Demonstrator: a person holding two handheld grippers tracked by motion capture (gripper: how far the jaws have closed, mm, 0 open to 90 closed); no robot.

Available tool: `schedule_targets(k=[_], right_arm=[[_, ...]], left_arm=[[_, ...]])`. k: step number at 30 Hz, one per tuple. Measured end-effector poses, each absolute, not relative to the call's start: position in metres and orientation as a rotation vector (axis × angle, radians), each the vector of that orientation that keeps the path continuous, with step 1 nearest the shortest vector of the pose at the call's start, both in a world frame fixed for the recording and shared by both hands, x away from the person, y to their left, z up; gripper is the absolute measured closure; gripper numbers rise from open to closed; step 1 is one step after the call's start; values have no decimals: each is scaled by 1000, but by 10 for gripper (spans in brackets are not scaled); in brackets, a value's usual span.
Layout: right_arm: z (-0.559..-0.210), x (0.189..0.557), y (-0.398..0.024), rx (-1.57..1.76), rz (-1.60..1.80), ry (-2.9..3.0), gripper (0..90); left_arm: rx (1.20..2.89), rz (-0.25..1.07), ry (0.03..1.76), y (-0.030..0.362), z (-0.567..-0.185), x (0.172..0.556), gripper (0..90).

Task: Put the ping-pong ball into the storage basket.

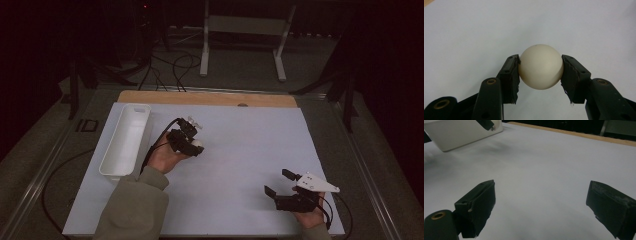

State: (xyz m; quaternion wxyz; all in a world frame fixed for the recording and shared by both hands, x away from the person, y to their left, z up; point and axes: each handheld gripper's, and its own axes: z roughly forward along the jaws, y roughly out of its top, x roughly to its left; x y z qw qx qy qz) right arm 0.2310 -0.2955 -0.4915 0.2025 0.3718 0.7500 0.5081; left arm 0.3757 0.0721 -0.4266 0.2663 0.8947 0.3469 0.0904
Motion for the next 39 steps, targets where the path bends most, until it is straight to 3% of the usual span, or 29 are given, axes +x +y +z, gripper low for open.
schedule_targets(k=[39], right_arm=[[-492,231,-296,1041,1422,2089,80]], left_arm=[[2367,299,987,99,-409,370,515]])
